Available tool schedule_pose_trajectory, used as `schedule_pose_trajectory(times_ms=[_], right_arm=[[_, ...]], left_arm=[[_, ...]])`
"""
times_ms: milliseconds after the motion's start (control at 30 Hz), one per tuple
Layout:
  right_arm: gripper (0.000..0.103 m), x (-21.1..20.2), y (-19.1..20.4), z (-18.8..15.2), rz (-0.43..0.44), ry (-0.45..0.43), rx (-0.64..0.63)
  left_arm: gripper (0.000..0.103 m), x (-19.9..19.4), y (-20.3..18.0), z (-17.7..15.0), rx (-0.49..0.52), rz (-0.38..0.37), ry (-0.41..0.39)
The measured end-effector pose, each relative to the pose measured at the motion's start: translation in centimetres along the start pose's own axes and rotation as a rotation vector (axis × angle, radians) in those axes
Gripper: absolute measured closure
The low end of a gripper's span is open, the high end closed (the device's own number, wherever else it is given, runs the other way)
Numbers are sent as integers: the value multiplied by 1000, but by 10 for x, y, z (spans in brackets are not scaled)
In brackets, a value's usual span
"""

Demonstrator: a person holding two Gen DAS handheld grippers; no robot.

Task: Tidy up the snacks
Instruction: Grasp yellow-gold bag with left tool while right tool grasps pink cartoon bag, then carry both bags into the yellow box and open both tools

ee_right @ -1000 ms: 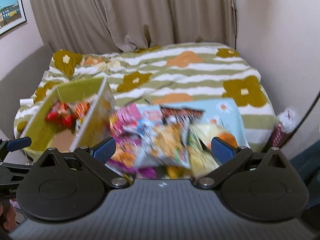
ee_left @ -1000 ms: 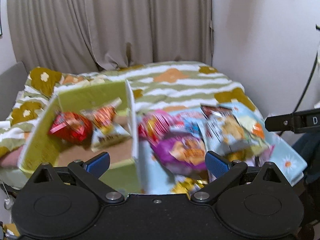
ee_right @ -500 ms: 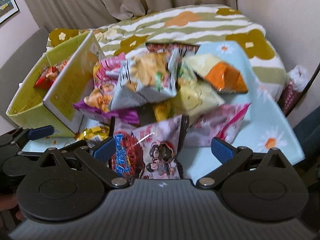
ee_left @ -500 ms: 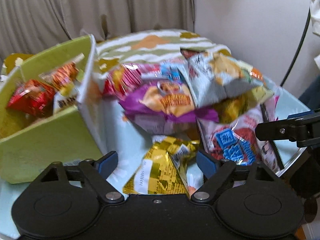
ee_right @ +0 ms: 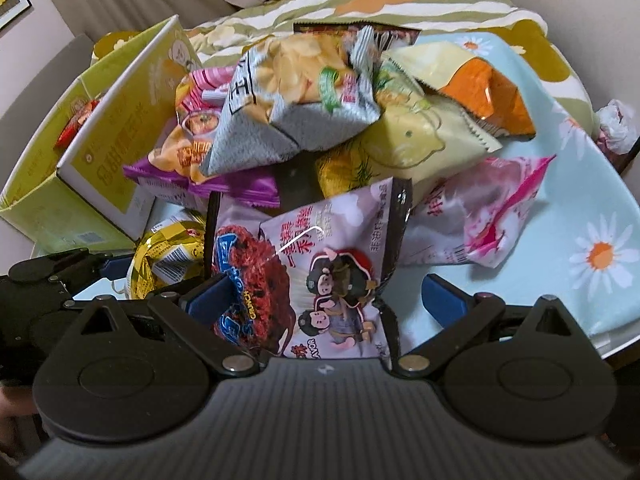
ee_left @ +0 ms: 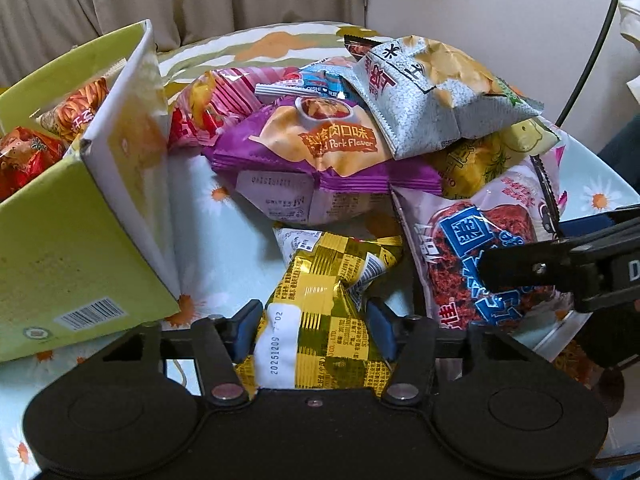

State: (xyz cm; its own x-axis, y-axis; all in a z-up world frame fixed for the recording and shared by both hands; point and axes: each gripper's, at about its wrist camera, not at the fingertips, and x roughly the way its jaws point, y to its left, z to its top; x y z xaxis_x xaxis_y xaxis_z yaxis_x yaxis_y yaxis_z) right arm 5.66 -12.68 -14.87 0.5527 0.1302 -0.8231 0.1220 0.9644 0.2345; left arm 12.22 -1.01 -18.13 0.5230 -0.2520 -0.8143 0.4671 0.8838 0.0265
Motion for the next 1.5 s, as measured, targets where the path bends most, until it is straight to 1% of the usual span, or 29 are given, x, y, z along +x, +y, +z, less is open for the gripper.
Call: schedule_pose_trajectory(times_ms=[233,600,733,867,967,1200,1367,1500], right_arm=[[0,6,4,0,22,12,-13],[0,17,12,4,58,29,-28],[9,18,18,5,61,37,-48],[14,16,23,2,70,39,-65],[19,11,24,2,81,36,-70],[20,-8,32,5,98,4,-87],[20,-31,39,7,118,-26,-108],[20,-55,52,17,148,-62,-140]], left_arm=[[48,-8,-3,-6,5,17,2],[49,-26,17,-20,-85,64,-2],[49,-35,20,-22,-106,77,-17],[49,-44,21,-21,-123,87,-33],[49,-53,20,-20,-134,94,-47],[49,-76,16,-18,-155,119,-89],[49,-103,13,-12,-184,145,-129],[49,-132,15,-4,-211,179,-176]])
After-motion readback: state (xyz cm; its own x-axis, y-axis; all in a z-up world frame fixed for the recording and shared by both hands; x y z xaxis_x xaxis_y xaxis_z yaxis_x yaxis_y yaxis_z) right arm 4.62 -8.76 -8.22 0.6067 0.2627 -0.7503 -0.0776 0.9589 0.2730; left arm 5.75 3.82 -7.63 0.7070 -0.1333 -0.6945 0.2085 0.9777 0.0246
